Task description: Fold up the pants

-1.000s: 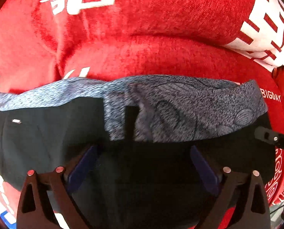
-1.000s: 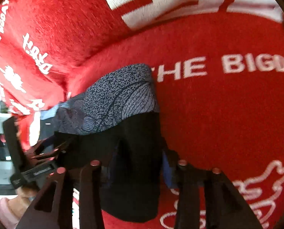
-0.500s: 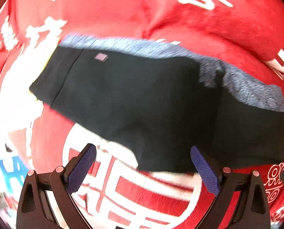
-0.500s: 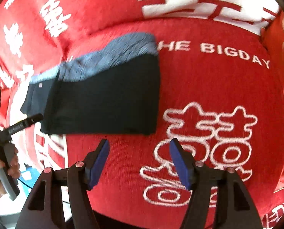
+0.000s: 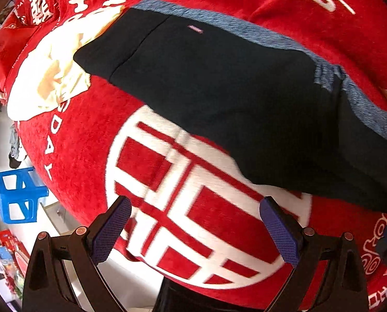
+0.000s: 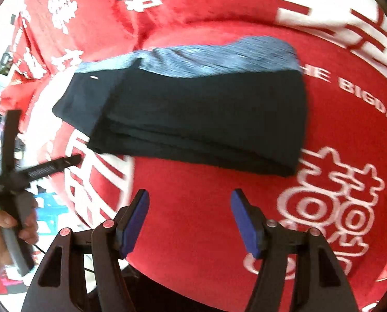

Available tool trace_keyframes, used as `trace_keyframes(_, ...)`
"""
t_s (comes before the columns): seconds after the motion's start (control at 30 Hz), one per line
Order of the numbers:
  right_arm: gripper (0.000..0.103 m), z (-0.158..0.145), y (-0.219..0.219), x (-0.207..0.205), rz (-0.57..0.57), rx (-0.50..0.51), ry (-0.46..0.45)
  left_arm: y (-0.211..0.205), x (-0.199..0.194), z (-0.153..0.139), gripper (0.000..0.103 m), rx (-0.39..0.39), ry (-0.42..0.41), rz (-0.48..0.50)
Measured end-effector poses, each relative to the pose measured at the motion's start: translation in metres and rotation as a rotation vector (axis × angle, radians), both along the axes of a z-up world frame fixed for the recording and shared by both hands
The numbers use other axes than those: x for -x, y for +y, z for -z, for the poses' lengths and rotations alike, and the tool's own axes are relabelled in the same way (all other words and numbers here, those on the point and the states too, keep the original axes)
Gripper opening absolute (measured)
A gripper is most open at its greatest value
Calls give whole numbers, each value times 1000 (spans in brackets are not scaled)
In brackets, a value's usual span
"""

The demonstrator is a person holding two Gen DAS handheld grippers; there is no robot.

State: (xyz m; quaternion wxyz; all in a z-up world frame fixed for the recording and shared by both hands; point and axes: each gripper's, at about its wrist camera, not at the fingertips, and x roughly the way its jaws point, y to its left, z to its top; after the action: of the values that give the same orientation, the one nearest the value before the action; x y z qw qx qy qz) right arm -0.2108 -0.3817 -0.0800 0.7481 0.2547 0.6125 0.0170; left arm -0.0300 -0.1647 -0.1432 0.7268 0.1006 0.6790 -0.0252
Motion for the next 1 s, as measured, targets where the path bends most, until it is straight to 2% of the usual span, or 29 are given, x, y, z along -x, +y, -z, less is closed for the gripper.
trace_keyframes(0.13,69,0,42,-32,-29,22,-16,22,-22,2,100,8,-11,9)
trace_keyframes(0.23,69,-5,72,-68,-58,97,-54,38,-47,2,100,18,-28,15)
trace_keyframes(0.33,69,-3,83,-98,-39,158,-72,53,-71,4,100,32,-49,13)
trace_keyframes(0.43,69,16,91,-125,-33,234,-34,64,-86,9,100,57,-43,2)
trace_keyframes(0.47,69,31,93,-130,-35,235,28,68,-90,12,100,64,-36,0)
trace_keyframes(0.5,69,37,95,-129,-21,241,49,71,-92,13,100,67,-30,-2)
trace_keyframes(0.53,70,33,98,-127,-15,261,27,74,-94,17,100,73,-24,-4)
trace_keyframes(0.6,73,31,109,-122,-60,273,40,80,-96,19,100,92,-19,-11)
trace_keyframes(0.77,74,22,130,-108,-158,355,47,93,-99,28,100,124,-5,-35)
trace_keyframes(1.0,74,2,135,-118,-123,314,43,109,-105,27,100,151,-4,-50)
